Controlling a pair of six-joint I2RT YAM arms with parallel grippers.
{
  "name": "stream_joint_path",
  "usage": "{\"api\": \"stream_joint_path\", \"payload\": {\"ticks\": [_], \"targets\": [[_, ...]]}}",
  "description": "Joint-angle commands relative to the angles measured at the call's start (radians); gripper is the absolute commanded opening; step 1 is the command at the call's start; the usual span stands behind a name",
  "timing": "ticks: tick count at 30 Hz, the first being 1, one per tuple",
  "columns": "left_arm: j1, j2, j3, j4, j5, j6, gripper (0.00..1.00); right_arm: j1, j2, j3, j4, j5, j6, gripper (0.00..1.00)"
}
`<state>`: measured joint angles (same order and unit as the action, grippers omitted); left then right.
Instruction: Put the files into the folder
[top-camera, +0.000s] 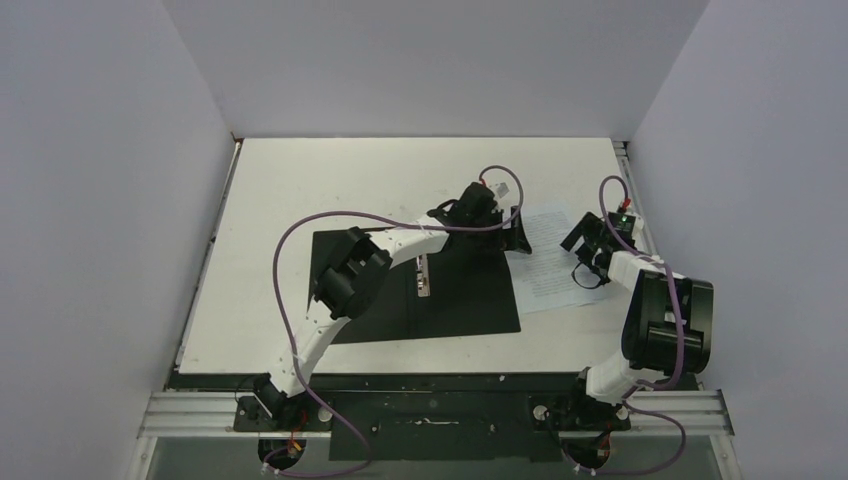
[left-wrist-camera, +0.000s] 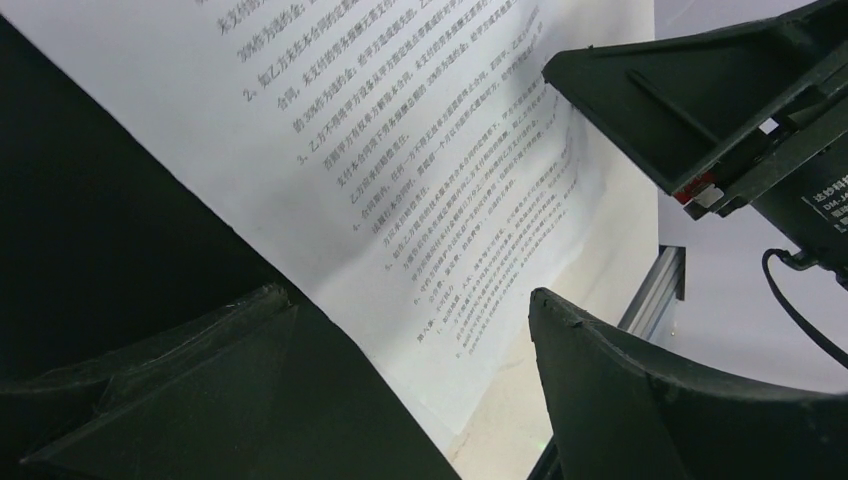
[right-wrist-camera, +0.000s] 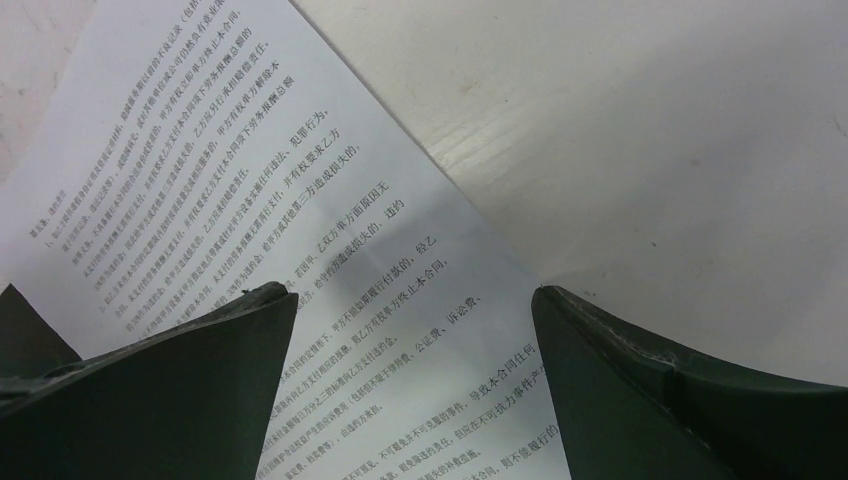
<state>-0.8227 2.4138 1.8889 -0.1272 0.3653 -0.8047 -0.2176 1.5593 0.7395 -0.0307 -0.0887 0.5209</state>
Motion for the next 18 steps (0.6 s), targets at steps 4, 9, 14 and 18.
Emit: {"api": "stream_joint_path", "payload": {"ticks": [4,9,14,18], "targets": [[0.006,0.045,0.087,-0.058,0.015,0.042,0.88,-0.006,0.025,-0.045,0.084,-0.084,0.021,0.98],[0.005,0.057,0.085,-0.071,0.007,0.049,0.88,-0.005,0.022,-0.054,0.089,-0.105,0.022,0.87],[0.004,0.061,0.075,-0.065,0.009,0.044,0.87,-0.005,0.008,-0.044,0.084,-0.121,0.027,0.64],[0.004,0.063,0.073,-0.064,0.009,0.041,0.87,-0.005,-0.019,-0.037,0.071,-0.113,0.028,0.51]]}}
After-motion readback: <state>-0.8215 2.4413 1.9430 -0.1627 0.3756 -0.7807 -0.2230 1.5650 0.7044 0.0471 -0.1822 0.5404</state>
